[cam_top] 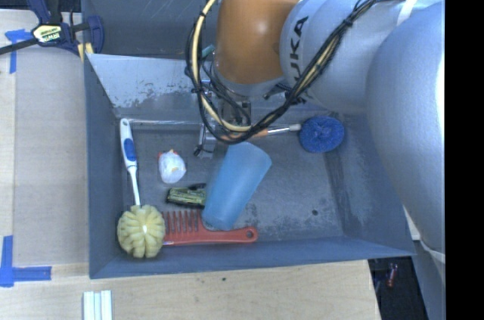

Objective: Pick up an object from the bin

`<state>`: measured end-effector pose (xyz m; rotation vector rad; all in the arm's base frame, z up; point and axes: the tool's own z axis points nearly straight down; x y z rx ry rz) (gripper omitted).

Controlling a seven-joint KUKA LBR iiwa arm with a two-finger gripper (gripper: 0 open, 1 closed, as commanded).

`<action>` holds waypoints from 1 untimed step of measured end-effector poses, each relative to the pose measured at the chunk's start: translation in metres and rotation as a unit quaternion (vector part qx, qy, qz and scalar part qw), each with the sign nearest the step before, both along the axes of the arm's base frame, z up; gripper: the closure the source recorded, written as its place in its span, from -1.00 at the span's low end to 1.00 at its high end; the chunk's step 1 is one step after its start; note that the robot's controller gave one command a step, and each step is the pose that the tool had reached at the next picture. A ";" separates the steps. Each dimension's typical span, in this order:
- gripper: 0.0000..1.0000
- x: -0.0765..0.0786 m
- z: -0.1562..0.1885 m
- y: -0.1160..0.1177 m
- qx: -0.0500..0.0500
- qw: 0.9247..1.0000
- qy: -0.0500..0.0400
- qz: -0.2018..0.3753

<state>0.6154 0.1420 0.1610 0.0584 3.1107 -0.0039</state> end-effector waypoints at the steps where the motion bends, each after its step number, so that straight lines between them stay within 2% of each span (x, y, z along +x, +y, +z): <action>1: -1.00 0.009 0.026 0.038 -0.002 0.996 -0.005 0.088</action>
Offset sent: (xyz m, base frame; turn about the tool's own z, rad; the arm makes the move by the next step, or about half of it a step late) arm -0.0012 0.0460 0.0022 -0.0242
